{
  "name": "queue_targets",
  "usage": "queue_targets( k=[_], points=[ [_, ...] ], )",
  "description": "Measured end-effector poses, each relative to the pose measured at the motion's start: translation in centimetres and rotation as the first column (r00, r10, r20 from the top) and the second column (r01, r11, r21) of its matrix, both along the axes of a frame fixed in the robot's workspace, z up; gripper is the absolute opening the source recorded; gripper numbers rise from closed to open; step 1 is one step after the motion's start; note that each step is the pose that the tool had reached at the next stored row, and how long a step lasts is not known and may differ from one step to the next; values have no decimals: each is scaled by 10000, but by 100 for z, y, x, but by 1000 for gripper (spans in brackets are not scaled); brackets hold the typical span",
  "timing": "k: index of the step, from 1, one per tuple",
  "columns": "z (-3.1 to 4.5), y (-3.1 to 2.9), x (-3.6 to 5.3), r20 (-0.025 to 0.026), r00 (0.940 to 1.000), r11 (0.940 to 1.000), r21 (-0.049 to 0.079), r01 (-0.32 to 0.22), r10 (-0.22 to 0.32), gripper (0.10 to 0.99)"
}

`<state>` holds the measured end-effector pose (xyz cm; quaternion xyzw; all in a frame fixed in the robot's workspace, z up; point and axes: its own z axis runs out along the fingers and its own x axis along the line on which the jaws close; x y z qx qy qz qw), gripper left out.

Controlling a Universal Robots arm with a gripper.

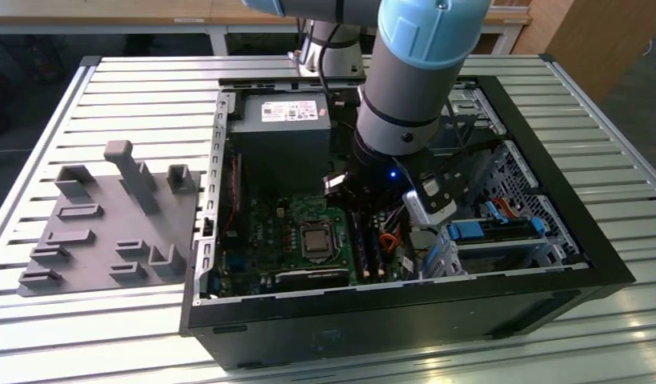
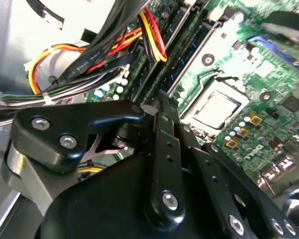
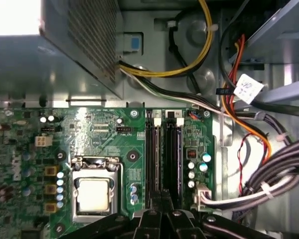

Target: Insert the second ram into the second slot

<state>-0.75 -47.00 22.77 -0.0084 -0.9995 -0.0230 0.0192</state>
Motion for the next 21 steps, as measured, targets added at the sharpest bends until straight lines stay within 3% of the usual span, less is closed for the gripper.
queue_targets(
  k=[10,21],
  points=[
    [119,-1,-2,0,10000,10000,-6,-1,1,106],
    [162,0,-3,1,10000,10000,-4,0,0,106]
  ],
)
